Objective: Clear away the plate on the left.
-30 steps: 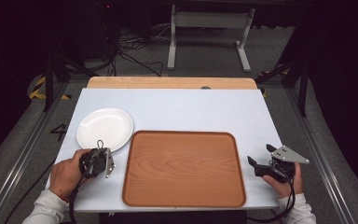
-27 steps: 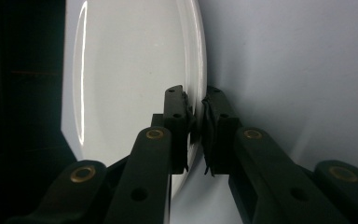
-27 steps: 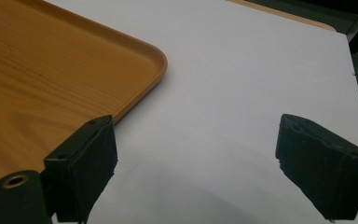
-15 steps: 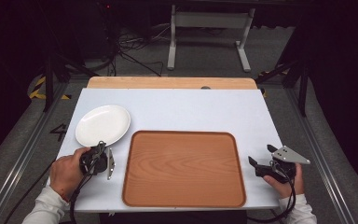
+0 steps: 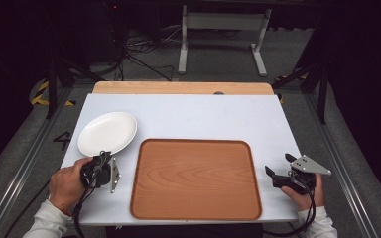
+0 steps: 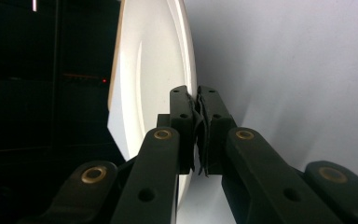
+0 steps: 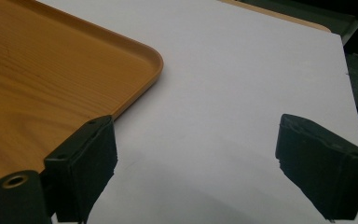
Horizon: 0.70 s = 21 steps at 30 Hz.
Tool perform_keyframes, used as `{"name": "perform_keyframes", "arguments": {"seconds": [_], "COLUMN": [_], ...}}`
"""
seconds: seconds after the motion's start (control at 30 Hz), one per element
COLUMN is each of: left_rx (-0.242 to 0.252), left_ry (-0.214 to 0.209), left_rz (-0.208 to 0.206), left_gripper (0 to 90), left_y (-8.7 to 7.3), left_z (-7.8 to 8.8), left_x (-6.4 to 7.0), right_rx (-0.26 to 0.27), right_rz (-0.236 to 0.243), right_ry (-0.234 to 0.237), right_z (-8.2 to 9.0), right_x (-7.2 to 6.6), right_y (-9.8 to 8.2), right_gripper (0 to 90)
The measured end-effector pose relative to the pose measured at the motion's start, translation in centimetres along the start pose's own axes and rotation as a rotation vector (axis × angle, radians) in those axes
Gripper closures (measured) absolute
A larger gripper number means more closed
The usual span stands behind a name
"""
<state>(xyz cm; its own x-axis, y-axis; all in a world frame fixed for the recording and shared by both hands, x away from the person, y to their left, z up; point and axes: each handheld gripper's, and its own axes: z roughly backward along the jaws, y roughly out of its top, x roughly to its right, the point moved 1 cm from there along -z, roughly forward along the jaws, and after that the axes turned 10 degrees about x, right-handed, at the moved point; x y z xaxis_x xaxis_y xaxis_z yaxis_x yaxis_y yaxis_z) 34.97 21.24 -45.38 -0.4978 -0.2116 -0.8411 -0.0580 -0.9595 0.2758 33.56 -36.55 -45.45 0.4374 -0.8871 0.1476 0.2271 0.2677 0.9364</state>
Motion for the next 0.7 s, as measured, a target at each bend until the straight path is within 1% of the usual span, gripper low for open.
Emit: {"name": "perform_keyframes", "arguments": {"seconds": [0.1,0.13,0.2,0.27,0.37,0.4,0.43,0.5,0.7], "left_rx": [0.01,0.013,0.019,0.029,0.045,0.056,0.058,0.069,0.081], "left_ry": [0.009,0.02,0.025,0.034,0.043,0.045,0.043,0.048,0.048], "left_rz": [0.007,0.004,-0.002,0.009,0.013,0.008,0.01,0.0,-0.021], "left_gripper": [86.1,86.2,86.2,86.1,86.2,86.2,86.3,86.3,86.8], "left_y": [0.2,0.3,0.6,0.8,1.2,1.3,1.5,1.8,2.7], "left_z": [0.4,0.5,0.8,1.1,1.5,1.7,1.8,2.0,2.6], "left_x": [-0.3,-0.3,-0.5,-0.7,-1.0,-1.0,-1.0,-1.1,-1.3], "right_rx": [0.0,0.0,0.0,0.001,0.002,0.002,0.002,0.001,0.002], "right_rz": [0.0,0.0,-0.003,-0.005,-0.007,-0.007,-0.008,-0.006,-0.01], "right_ry": [0.0,0.0,-0.003,-0.003,-0.005,-0.006,-0.005,-0.005,-0.005], "right_z": [0.0,0.0,0.0,0.0,0.0,0.0,0.0,0.0,0.0], "right_x": [0.0,0.0,0.0,0.0,0.1,0.1,0.0,0.0,0.1], "right_y": [0.0,0.0,0.0,0.0,0.0,0.1,0.1,0.1,0.0], "right_gripper": [13.2,13.2,13.1,13.1,13.2,13.2,13.1,13.2,13.2]}}
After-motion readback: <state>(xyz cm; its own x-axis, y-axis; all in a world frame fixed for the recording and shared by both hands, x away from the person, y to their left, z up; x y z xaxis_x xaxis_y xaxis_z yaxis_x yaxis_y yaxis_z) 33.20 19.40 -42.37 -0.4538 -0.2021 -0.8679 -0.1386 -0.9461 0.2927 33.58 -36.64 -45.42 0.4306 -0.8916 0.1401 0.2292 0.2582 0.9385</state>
